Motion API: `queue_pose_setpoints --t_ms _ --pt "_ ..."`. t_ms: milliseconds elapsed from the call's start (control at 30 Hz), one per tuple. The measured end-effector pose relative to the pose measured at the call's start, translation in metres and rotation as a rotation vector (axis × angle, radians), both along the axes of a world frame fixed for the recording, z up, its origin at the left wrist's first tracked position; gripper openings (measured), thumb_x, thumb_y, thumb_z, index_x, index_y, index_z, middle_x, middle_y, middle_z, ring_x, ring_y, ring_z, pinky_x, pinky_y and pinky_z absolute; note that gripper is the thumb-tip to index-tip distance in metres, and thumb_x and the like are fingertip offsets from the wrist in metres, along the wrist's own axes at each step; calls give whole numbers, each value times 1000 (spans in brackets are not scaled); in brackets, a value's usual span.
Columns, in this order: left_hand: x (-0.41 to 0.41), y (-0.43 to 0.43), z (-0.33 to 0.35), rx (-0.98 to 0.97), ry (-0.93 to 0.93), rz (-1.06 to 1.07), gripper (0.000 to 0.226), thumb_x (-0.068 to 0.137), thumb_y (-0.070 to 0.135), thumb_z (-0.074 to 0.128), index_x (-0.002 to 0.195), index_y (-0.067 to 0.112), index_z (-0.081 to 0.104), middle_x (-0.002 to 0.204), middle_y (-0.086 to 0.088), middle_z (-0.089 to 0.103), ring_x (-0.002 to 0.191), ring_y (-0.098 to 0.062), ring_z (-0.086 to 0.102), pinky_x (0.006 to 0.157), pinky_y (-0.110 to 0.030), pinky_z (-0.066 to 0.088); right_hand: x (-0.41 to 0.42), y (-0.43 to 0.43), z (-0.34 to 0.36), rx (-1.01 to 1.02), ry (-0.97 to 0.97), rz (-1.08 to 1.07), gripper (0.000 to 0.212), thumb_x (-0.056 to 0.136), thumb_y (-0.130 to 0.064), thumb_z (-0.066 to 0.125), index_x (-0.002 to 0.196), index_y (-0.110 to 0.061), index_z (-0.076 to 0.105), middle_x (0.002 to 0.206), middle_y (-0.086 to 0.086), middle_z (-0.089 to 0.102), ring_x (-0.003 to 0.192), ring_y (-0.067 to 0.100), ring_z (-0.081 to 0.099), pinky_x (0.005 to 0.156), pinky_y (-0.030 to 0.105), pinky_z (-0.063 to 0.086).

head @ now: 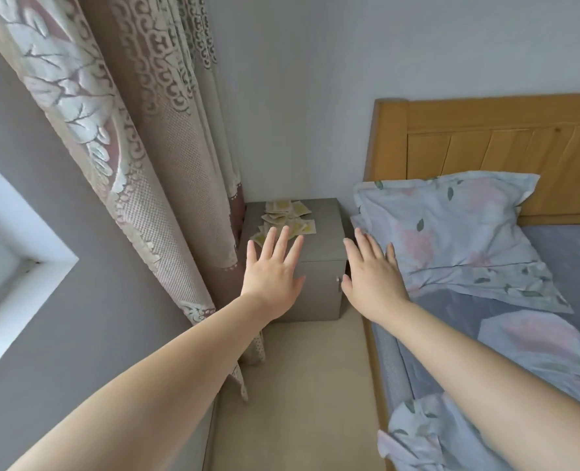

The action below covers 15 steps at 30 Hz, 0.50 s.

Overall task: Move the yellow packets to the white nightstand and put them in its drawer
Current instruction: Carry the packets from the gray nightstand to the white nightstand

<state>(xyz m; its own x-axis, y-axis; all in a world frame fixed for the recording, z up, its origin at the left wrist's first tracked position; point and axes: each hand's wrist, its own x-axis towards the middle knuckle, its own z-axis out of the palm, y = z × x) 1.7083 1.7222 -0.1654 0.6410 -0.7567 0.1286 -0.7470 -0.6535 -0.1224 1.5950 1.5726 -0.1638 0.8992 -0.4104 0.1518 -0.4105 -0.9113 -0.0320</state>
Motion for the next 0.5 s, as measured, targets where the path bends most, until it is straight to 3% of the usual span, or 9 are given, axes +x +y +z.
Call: queue_pose_setpoints --t_ms 300,500 --pt "179 -113 -88 27 110 56 73 98 47 34 152 23 -10 160 -6 -11 147 -29 -12 115 -56 3 165 -105 -81 77 104 4 66 94 -32 45 151 -14 16 160 8 4 147 23 6 117 47 9" --pt "317 -195 -155 21 311 122 74 99 44 35 151 24 -13 159 -6 -19 146 -29 -16 117 -55 4 330 -187 -141 140 271 -6 67 94 -34 45 150 -11 17 159 11 8 146 25 9 118 49 11"
